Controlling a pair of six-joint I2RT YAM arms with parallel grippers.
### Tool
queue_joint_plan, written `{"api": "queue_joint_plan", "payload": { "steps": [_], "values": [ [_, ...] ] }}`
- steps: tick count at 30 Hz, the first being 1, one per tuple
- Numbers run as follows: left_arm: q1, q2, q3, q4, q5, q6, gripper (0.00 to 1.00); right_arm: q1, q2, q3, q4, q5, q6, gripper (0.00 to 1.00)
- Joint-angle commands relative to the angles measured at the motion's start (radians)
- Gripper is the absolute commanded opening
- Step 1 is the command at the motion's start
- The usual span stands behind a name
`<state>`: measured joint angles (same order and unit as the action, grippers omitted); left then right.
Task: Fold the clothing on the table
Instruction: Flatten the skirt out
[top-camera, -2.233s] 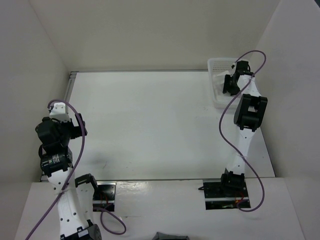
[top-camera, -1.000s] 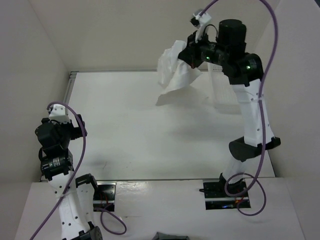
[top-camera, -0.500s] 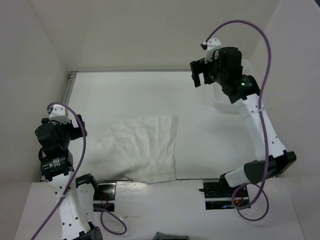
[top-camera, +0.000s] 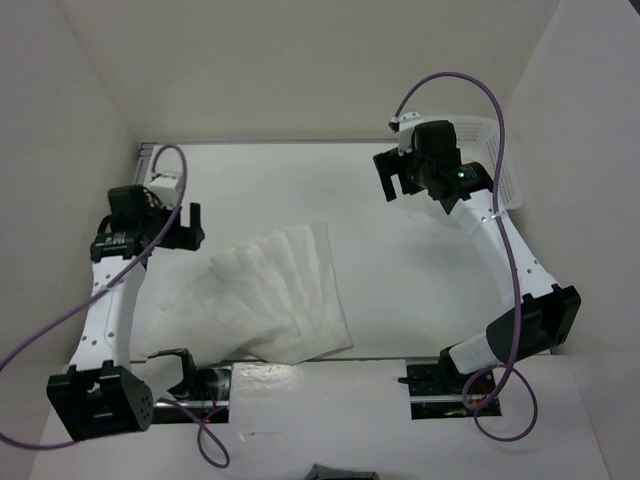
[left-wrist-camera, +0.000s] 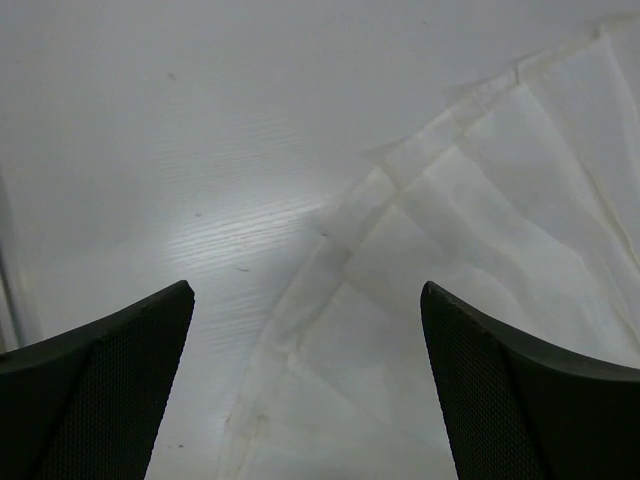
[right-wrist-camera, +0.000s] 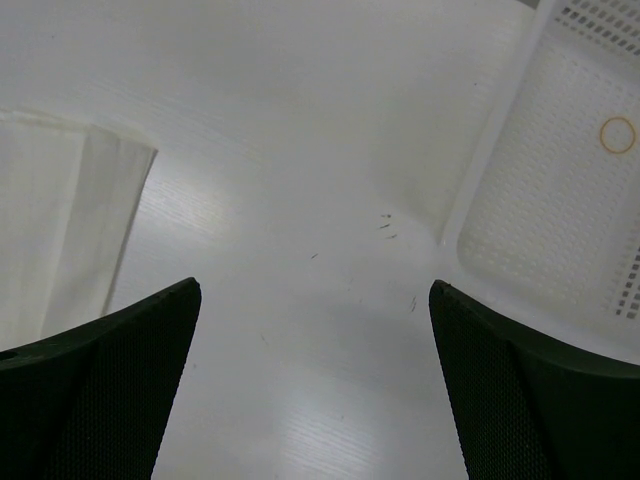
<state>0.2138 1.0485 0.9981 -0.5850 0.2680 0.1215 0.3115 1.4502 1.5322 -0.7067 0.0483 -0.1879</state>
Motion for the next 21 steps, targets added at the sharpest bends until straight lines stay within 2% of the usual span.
{"api": "queue_joint_plan", "payload": {
  "steps": [1, 2, 4, 5, 10, 12, 15, 21],
  "values": [
    [-0.18, 0.015, 0.042, 0.006, -0.106, 0.098, 1.0, -0.002, -0.071, -0.041, 0.024, -0.004, 0.011, 0.99],
    [-0.271, 0.024, 0.033, 0.028, -0.171, 0.119, 1.0, -0.002, -0.095, -0.065, 0.024, -0.004, 0.011, 0.99],
    [-0.359, 0.053, 0.019, 0.069, -0.202, 0.119, 1.0, -0.002, -0.119, -0.084, 0.033, -0.004, 0.011, 0.99],
    [-0.451, 0.095, 0.019, 0.079, -0.202, 0.119, 1.0, -0.002, -0.14, -0.093, 0.033, -0.004, 0.011, 0.99],
    [-0.698, 0.337, 0.066, 0.119, -0.271, 0.17, 1.0, -0.014, -0.181, -0.13, 0.033, 0.005, 0.011, 0.99],
    [-0.788, 0.401, 0.066, 0.137, -0.375, 0.196, 1.0, -0.025, -0.182, -0.13, 0.023, 0.005, 0.011, 0.99],
    [-0.861, 0.476, 0.03, 0.23, -0.447, 0.256, 1.0, -0.051, -0.205, -0.13, 0.023, 0.005, 0.011, 0.99],
    [-0.861, 0.587, 0.05, 0.319, -0.457, 0.395, 1.0, -0.127, -0.258, -0.139, 0.013, -0.042, 0.011, 0.99]
  ]
}}
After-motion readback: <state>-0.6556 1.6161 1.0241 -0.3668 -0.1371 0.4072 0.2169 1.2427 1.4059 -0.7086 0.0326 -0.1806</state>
